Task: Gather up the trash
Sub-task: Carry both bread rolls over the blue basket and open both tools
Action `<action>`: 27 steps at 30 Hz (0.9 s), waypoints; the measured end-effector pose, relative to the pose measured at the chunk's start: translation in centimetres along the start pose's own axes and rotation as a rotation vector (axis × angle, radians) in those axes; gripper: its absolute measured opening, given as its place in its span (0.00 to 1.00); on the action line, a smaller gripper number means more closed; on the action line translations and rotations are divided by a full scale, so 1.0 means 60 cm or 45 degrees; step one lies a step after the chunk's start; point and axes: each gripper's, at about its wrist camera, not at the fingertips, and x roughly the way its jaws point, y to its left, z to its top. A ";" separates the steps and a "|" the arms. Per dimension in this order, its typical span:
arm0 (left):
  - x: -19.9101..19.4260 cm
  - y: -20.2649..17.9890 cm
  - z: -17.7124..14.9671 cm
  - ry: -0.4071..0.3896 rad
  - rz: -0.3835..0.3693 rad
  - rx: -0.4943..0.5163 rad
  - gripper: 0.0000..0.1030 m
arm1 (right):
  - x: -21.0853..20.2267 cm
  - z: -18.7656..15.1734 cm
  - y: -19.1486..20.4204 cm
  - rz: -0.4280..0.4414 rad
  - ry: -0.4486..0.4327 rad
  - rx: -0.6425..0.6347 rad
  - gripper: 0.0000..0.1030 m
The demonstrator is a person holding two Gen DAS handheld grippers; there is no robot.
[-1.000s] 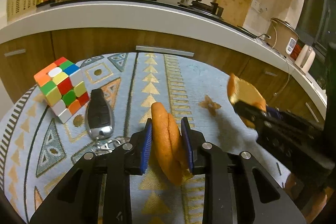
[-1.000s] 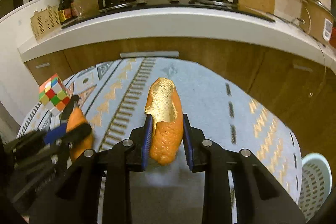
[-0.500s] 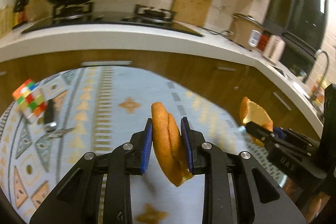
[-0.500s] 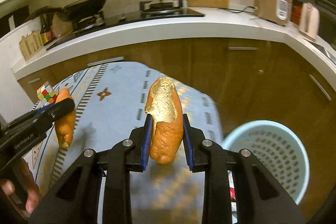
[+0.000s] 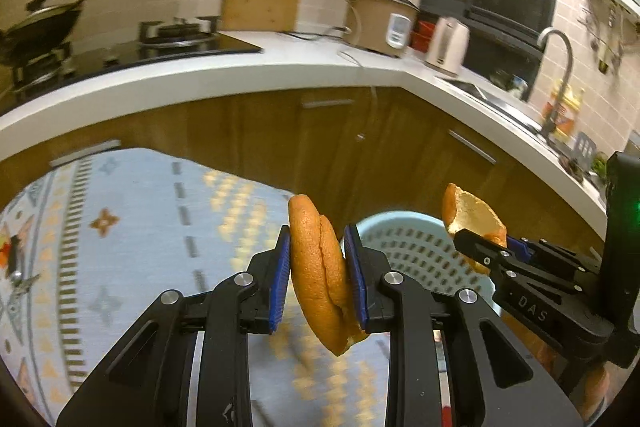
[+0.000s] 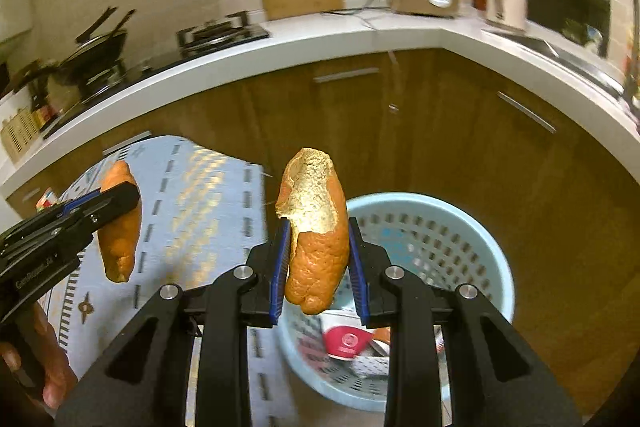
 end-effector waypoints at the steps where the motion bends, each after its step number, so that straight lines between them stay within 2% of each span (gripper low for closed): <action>1: 0.007 -0.007 0.000 0.007 -0.003 0.011 0.24 | 0.000 -0.002 -0.014 -0.012 0.004 0.016 0.24; 9: 0.074 -0.077 -0.010 0.096 -0.067 0.080 0.24 | 0.018 -0.022 -0.094 -0.085 0.097 0.121 0.24; 18: 0.105 -0.106 -0.022 0.138 -0.059 0.106 0.28 | 0.048 -0.041 -0.129 -0.114 0.187 0.187 0.26; 20: 0.104 -0.107 -0.021 0.126 -0.052 0.109 0.33 | 0.054 -0.044 -0.133 -0.110 0.207 0.203 0.27; 22: 0.100 -0.108 -0.021 0.107 -0.048 0.110 0.52 | 0.056 -0.047 -0.136 -0.112 0.214 0.208 0.27; 24: 0.094 -0.110 -0.020 0.086 -0.033 0.123 0.54 | 0.056 -0.048 -0.138 -0.112 0.215 0.214 0.31; 26: 0.089 -0.109 -0.020 0.081 -0.032 0.132 0.55 | 0.053 -0.048 -0.138 -0.109 0.209 0.226 0.47; 27: 0.087 -0.109 -0.021 0.078 -0.030 0.133 0.57 | 0.051 -0.047 -0.139 -0.110 0.203 0.227 0.48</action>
